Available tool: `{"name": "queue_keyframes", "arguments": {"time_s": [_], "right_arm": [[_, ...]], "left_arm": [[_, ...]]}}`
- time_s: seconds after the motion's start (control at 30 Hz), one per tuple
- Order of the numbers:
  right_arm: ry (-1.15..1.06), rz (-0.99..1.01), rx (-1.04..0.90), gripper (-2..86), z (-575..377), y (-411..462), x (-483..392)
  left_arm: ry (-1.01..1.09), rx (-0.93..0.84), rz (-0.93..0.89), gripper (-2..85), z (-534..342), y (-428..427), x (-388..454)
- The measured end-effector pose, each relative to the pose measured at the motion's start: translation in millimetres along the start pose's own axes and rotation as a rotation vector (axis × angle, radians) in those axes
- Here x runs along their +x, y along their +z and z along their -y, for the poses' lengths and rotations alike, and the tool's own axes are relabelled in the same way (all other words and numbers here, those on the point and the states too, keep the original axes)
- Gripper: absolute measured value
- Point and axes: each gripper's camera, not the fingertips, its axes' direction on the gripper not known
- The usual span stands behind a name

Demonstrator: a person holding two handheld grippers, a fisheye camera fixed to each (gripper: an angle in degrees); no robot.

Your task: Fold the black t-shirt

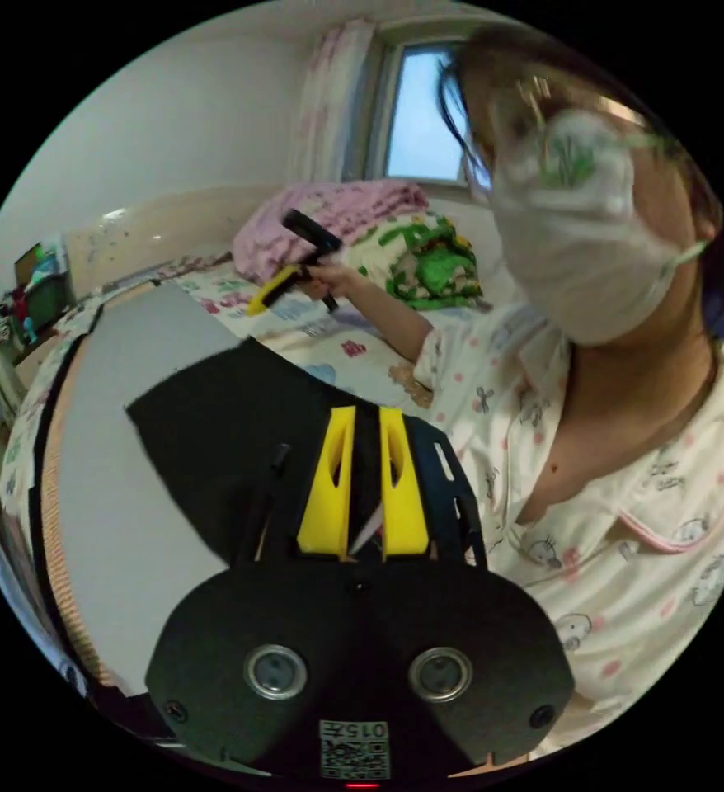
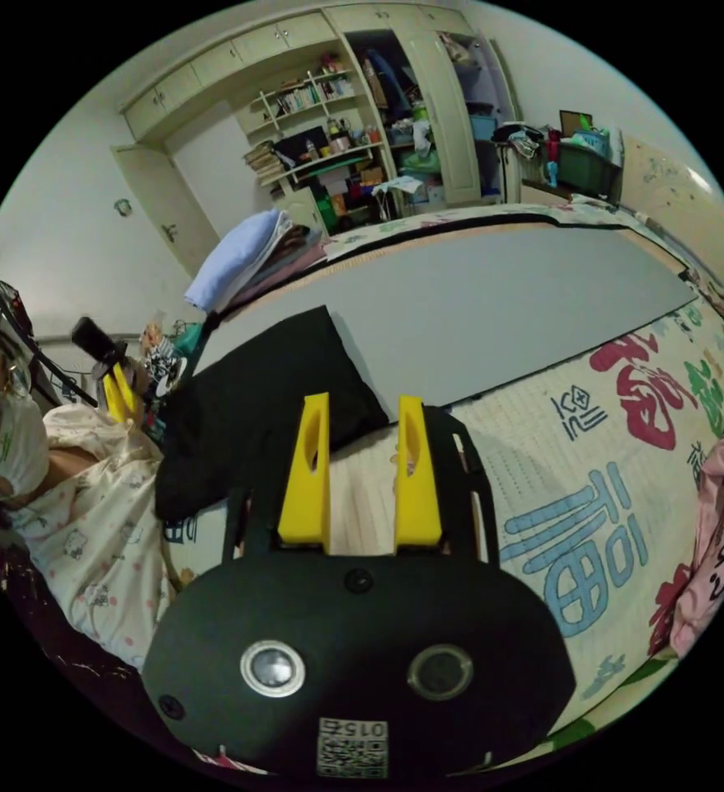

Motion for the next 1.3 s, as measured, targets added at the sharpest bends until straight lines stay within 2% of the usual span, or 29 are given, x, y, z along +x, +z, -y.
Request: {"name": "queue_keyframes", "arguments": {"time_s": [0.1, 0.17, 0.27, 0.43, 0.6, 0.97, 1.07, 1.17, 1.3], "right_arm": [[0.042, 0.019, -0.035, 12.2, 9.8, 2.8, 20.5], [0.056, 0.017, -0.08, 13.0, 16.4, 11.9, 30.8], [0.074, 0.056, -0.128, 14.1, 27.3, 27.9, 46.2], [0.075, 0.108, -0.214, 14.5, 37.7, 57.3, 66.7], [0.106, 0.139, -0.194, 13.6, 31.1, 69.8, 101.8], [0.1, 0.353, -0.161, 8.7, -48.9, 112.4, 201.9], [0.075, 0.412, -0.175, 6.2, -77.0, 148.5, 219.7], [0.048, 0.383, -0.174, 4.3, -100.8, 185.6, 223.9], [-0.011, 0.332, 0.005, 2.4, -135.0, 195.4, 207.4]], "left_arm": [[-0.13, 0.15, 0.063, 6.6, 1.6, -41.7, -48.8], [-0.258, 0.164, 0.137, 7.4, 1.1, -48.8, -87.9], [-0.421, 0.089, 0.264, 8.6, 0.1, -33.1, -153.5], [-0.626, -0.135, 0.124, 11.1, 1.2, 35.1, -252.4], [-0.619, -0.246, 0.08, 11.4, 14.1, 76.6, -280.2], [-0.556, -0.243, -0.002, 7.3, 11.5, 129.0, -286.8], [-0.55, -0.213, -0.022, 5.3, -3.3, 133.9, -282.9], [-0.536, -0.142, -0.054, 2.8, -22.4, 123.8, -275.8], [-0.454, -0.012, -0.01, 1.5, -52.1, 87.6, -241.5]]}}
